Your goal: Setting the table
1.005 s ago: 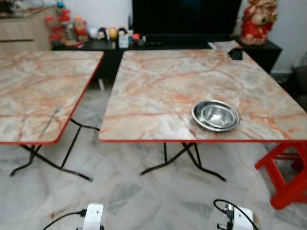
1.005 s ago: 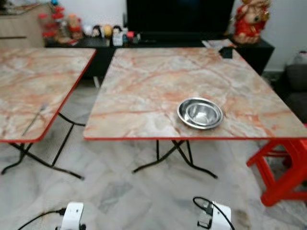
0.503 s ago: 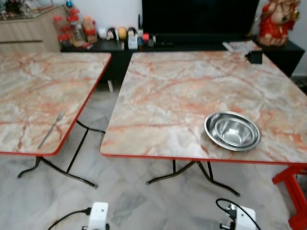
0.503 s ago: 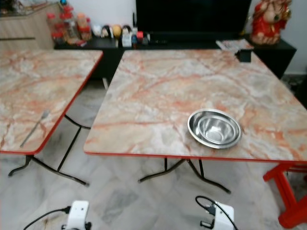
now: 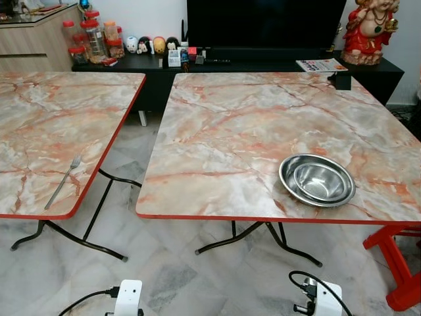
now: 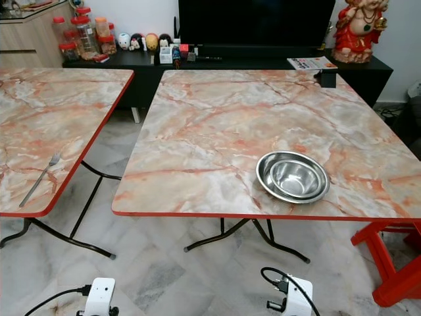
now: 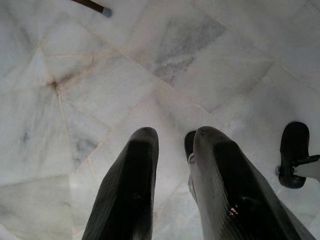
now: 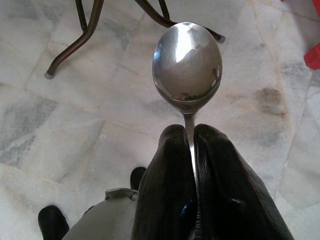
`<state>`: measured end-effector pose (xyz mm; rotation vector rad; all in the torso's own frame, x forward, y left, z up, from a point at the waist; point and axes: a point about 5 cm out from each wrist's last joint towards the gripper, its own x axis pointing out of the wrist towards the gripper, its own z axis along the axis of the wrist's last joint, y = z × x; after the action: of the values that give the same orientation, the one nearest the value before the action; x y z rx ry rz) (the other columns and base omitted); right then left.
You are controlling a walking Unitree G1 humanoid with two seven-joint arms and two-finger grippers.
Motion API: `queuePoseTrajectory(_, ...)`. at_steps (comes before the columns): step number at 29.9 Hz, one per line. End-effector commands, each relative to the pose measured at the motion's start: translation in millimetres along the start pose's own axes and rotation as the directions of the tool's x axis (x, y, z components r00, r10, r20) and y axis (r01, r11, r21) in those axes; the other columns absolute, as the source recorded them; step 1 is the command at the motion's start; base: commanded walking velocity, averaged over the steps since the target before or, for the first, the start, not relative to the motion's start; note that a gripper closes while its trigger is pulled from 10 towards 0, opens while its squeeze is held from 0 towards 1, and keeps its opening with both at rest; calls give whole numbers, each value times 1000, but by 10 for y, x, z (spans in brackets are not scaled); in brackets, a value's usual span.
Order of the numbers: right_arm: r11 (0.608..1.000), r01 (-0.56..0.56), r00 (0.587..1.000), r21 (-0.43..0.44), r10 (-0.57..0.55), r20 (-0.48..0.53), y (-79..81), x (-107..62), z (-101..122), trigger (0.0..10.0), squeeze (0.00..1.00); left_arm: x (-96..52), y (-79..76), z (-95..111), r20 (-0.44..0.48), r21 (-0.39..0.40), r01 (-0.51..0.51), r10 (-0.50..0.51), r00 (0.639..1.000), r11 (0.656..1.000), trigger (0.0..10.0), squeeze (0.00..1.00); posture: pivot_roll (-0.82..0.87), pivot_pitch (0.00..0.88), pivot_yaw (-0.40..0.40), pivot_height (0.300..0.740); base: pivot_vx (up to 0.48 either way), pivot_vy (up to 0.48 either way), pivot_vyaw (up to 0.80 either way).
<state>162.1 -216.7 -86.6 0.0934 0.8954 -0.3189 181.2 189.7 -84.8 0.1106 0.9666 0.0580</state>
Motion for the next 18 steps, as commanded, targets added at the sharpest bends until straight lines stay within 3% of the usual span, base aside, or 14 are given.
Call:
queuePoseTrajectory(1, 1000, 1, 1000, -4, -1, 6, -16, 4, 20, 10000, 0, 0, 8, -10, -11, 18, -4, 4, 1000, 1000, 10000, 0, -59, 0, -15, 725, 0, -244, 0)
queuePoseTrajectory(18, 1000, 14, 1000, -11, -14, -1, -68, 5, 19, 10000, 0, -13, -3, -79, -24, 17, 1, 0, 1000, 1000, 10000, 0, -77, 0, -5, 725, 0, -256, 0)
